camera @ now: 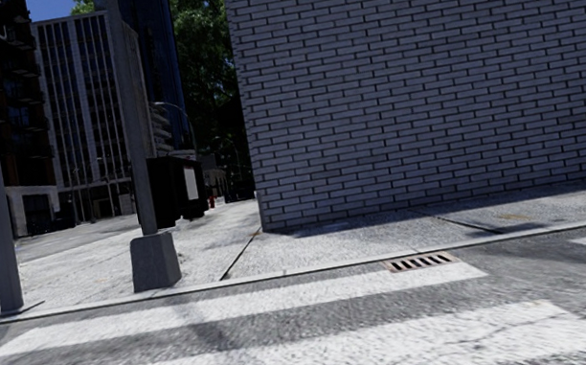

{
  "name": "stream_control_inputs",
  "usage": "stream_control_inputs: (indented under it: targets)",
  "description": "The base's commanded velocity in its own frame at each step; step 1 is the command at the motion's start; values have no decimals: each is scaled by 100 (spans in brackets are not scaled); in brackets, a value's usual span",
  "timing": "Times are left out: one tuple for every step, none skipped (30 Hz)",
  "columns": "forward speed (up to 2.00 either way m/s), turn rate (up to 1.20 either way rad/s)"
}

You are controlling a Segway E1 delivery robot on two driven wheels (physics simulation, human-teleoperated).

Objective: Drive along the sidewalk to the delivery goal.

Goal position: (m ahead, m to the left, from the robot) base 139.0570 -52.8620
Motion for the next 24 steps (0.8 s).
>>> stream_control_inputs:
  targets:
    - [200,0]
    - [200,0]
    - [200,0]
    - [200,0]
    - [200,0]
    - [200,0]
    - [200,0]
    - [200,0]
    - [200,0]
    - [200,0]
    - [200,2]
    - [200,2]
    - [200,8]
    - [200,14]
    - [200,19]
    - [200,23]
    - [200,23]
    - [200,25]
    - [200,27]
    - [200,29]
    - [200,34]
    - [200,34]
    - [200,37]
    - [200,39]
